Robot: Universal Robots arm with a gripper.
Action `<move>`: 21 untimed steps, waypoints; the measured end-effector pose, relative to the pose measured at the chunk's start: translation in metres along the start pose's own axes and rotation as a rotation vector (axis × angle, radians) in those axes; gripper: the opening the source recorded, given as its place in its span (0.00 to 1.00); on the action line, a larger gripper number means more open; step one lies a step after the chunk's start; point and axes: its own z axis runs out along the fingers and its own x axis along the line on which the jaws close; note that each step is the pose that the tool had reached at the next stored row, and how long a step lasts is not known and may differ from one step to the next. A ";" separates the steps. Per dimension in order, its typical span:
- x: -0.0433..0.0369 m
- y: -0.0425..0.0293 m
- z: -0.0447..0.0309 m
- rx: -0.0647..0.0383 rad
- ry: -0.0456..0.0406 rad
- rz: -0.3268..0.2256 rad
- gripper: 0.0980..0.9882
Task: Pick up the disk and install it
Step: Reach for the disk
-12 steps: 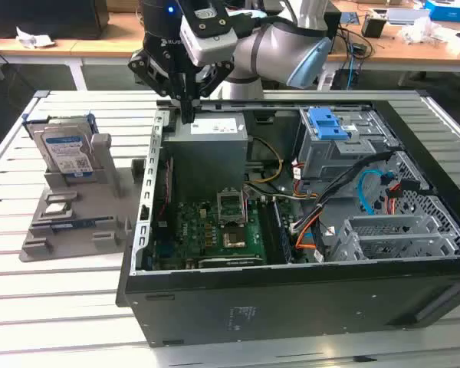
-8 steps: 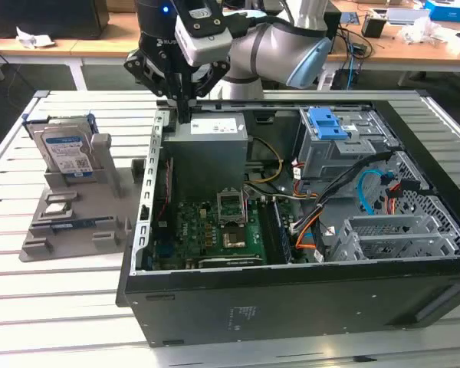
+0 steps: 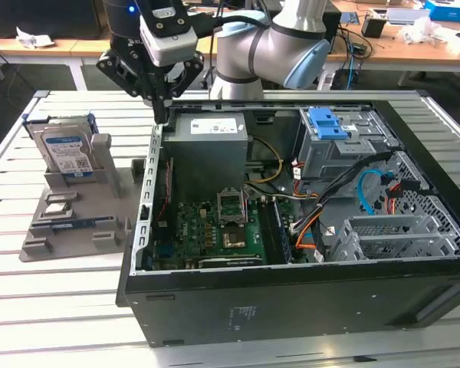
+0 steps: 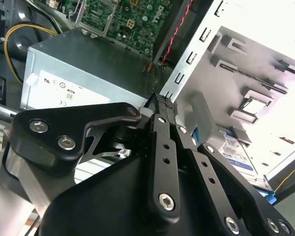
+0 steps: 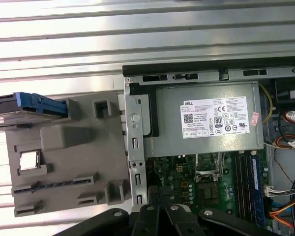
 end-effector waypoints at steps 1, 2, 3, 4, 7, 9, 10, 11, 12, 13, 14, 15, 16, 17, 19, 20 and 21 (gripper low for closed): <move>0.0016 -0.0001 0.0000 0.000 0.0000 0.000 0.01; 0.0035 -0.0003 -0.0001 0.000 0.0000 0.000 0.01; 0.0052 -0.0004 -0.0001 0.000 0.0000 0.000 0.01; 0.0094 -0.0007 -0.0003 0.000 0.0000 0.000 0.01; 0.0157 -0.0012 -0.0004 0.000 0.0000 0.000 0.01; 0.0207 -0.0015 -0.0005 0.000 0.0000 0.000 0.01; 0.0238 -0.0018 -0.0006 0.000 0.0000 0.000 0.01; 0.0261 -0.0020 -0.0007 0.000 0.0000 0.000 0.01; 0.0294 -0.0022 -0.0008 0.000 0.0000 0.000 0.01; 0.0318 -0.0024 -0.0009 0.000 0.0000 0.000 0.01; 0.0360 -0.0027 -0.0010 0.000 0.0000 0.000 0.01; 0.0390 -0.0029 -0.0010 0.000 0.0000 0.000 0.01; 0.0412 -0.0031 -0.0011 0.000 0.0000 0.000 0.01; 0.0434 -0.0033 -0.0012 0.000 0.0001 0.000 0.01; 0.0485 -0.0036 -0.0013 0.000 0.0000 0.000 0.01; 0.0515 -0.0038 -0.0014 0.000 0.0000 0.000 0.01; 0.0535 -0.0040 -0.0014 0.000 0.0000 0.000 0.01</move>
